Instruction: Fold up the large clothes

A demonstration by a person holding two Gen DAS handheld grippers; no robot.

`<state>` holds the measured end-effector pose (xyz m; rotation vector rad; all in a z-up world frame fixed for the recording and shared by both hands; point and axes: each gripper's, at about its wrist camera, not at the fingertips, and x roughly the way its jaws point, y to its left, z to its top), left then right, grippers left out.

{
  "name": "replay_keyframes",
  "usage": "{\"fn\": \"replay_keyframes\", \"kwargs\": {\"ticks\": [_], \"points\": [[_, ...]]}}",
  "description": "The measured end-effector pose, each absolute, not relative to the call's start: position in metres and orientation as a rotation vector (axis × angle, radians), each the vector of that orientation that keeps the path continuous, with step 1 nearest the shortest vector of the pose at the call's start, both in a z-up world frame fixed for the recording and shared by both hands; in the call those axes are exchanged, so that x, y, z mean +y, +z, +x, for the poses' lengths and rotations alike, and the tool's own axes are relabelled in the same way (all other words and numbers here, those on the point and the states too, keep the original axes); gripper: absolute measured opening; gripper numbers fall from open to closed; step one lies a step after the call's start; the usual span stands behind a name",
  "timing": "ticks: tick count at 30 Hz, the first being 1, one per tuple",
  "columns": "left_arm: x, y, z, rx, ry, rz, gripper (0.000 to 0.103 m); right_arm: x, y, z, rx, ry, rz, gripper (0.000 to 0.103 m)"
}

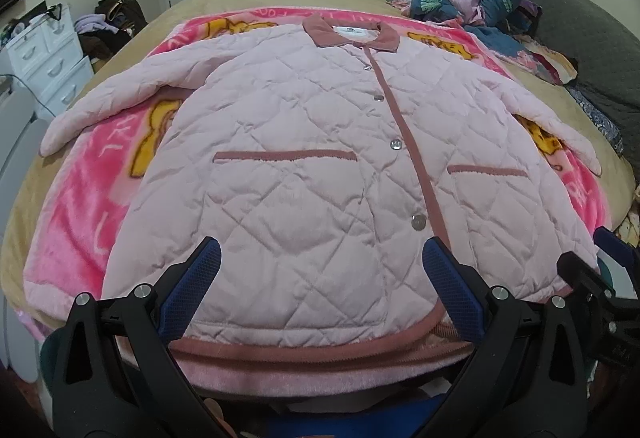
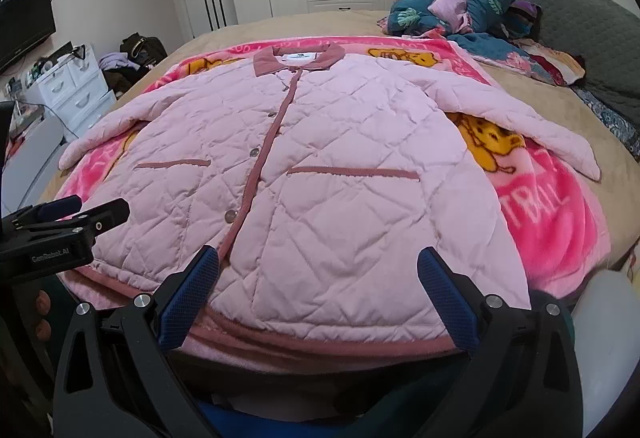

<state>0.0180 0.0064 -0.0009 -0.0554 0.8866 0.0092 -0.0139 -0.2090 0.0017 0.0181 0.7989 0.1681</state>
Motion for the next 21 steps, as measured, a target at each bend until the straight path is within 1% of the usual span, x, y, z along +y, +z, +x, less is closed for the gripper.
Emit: {"fn": "replay_keyframes", "kwargs": {"ticks": [8, 21], "points": [[0.007, 0.000, 0.039, 0.896, 0.024, -0.064, 0.095, -0.219, 0.012, 0.015, 0.806, 0.167, 0.033, 0.099], [0.006, 0.021, 0.079, 0.880, 0.023, -0.085, 0.095, -0.218, 0.032, 0.057, 0.791, 0.191, 0.047, 0.099]]}}
